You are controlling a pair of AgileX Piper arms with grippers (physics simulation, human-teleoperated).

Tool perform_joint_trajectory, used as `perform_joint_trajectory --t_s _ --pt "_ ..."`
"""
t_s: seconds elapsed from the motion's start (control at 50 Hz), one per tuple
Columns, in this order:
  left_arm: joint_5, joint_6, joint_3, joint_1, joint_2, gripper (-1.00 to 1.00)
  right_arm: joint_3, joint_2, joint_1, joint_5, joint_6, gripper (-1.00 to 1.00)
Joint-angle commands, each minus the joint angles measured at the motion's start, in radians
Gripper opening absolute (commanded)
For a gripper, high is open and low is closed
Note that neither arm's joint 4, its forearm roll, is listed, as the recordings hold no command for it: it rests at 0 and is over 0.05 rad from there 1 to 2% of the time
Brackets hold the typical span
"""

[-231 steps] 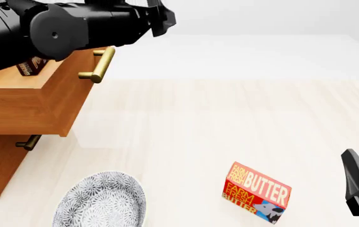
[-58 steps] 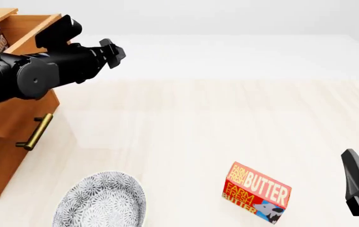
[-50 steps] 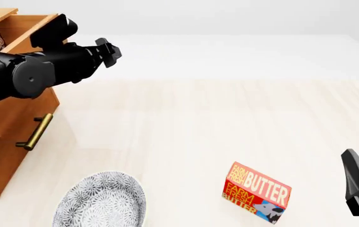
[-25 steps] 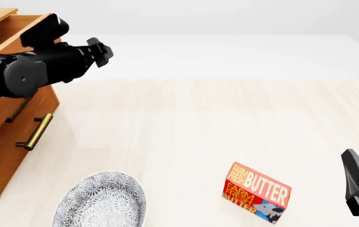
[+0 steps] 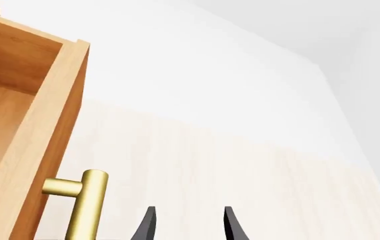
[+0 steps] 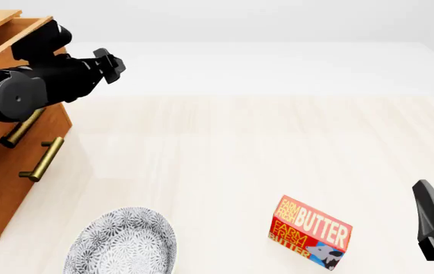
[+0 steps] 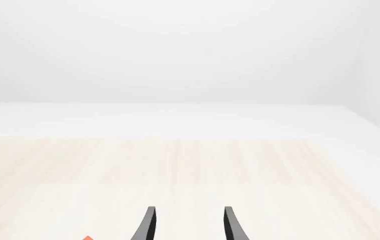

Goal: Put the chocolate pudding in the top drawer of the cabinet and close it.

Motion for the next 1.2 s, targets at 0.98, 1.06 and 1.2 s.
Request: perform_joint_trajectory --t_s 0.98,1.06,1.2 --pt "-0.026 0.05 0.02 0.102 -0.003 1.0 0.0 0.0 0.0 0.0 0.0 1.0" --pt "-0.019 0.062 0.01 0.112 0.001 1.0 0.0 0.0 0.0 0.0 0.0 1.0" --pt "-0.021 0.069 0.016 0.126 -0.004 1.0 0.0 0.0 0.0 0.0 0.0 1.0"
